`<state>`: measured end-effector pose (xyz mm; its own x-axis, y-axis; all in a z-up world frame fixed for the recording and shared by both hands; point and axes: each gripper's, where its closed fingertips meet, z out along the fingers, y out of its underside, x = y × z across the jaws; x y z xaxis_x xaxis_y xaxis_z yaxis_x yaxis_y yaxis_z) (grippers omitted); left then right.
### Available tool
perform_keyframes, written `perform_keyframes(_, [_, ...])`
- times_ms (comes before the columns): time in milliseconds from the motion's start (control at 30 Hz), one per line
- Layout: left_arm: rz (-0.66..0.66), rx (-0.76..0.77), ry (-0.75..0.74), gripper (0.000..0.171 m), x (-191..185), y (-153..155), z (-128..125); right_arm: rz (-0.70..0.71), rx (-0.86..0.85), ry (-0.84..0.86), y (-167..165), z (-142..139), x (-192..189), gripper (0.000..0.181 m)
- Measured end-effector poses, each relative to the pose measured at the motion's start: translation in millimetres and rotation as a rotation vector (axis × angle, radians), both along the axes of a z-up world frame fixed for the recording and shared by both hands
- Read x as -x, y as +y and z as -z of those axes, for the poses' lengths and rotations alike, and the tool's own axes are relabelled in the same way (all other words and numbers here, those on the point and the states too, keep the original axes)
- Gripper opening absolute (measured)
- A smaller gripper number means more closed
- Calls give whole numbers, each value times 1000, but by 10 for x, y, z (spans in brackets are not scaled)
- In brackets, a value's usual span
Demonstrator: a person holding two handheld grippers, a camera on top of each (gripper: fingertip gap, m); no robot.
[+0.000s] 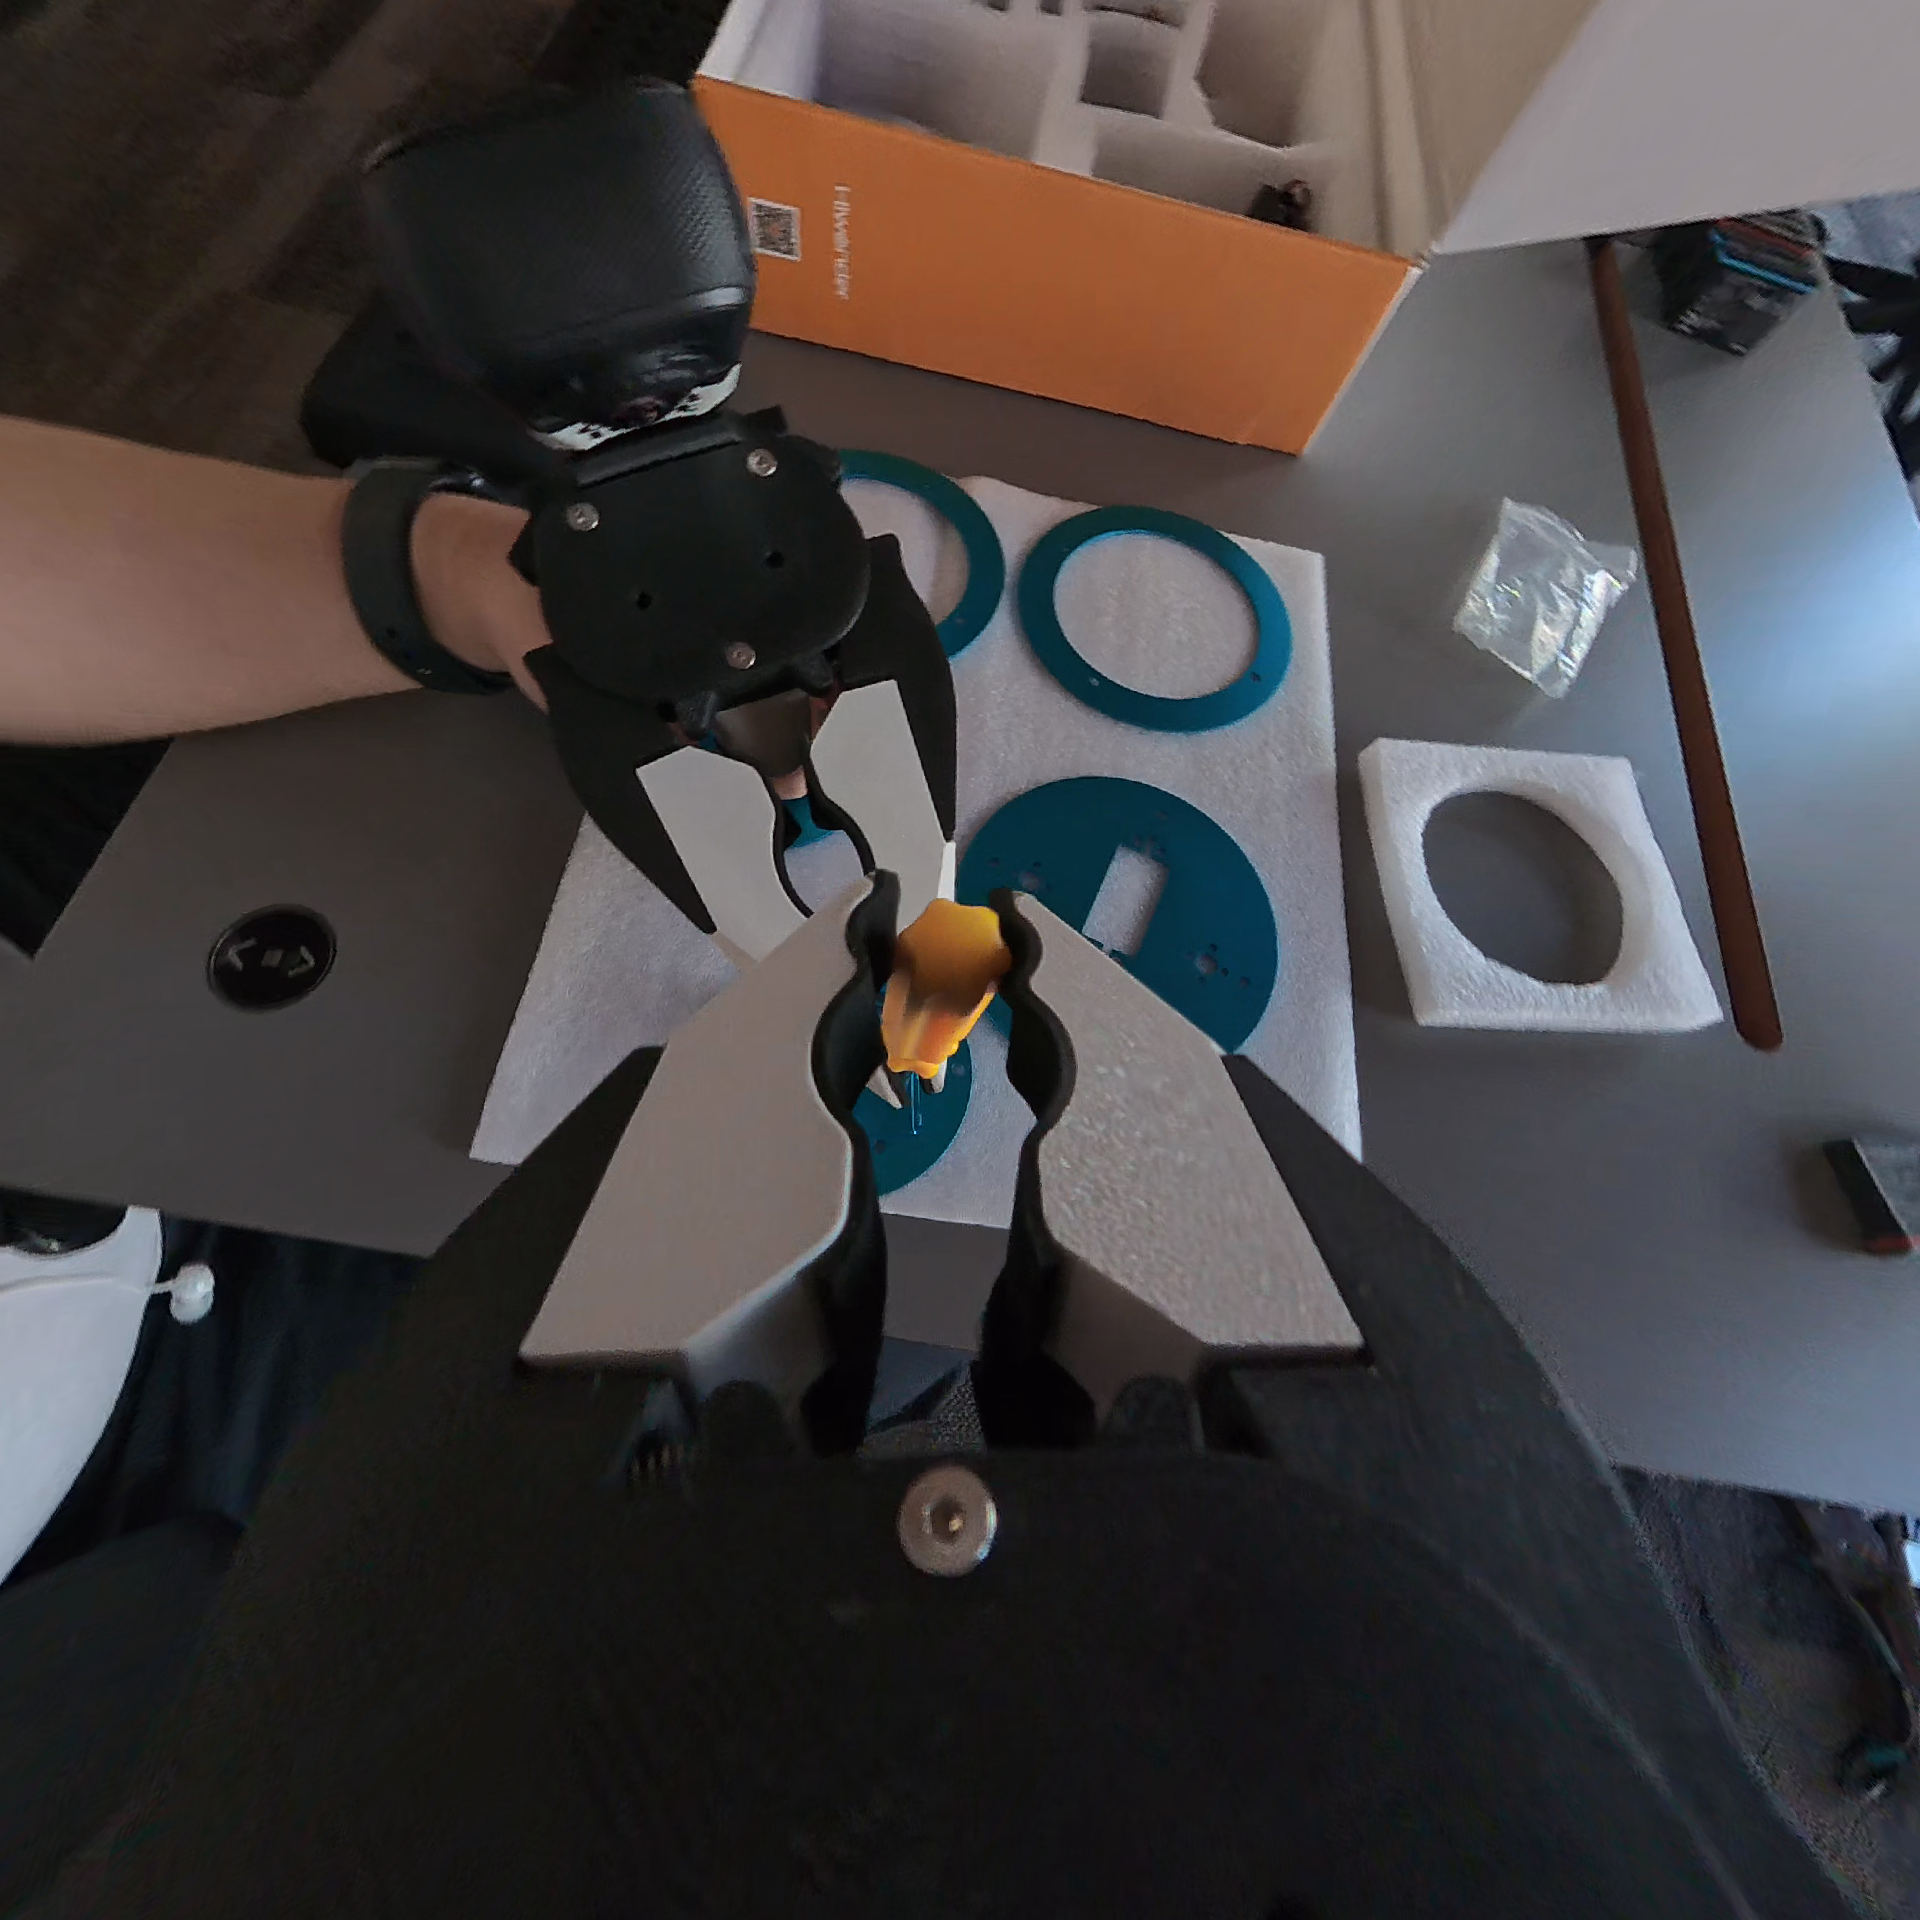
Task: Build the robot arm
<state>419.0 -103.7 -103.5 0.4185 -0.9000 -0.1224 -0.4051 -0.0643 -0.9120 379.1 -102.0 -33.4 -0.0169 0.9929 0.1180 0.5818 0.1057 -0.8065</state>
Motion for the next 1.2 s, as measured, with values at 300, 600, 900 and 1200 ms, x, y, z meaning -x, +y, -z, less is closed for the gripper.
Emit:
perform_keyframes(300, [41,-25,14,2,-30,-53,7,0,-21,-71,-138,22,-57,17])
perform_keyframes(600, [48,-21,12,2,-35,-58,7,-492,-238,-358,-222,-88,-339,30])
perform_keyframes(900, [47,-21,13,2,-31,-57,7,-675,-442,-583,-195,-81,-292,19])
perform_keyframes(1200, [39,-15,13,3,-20,-42,9,-417,-256,-752,-141,-75,-274,16])
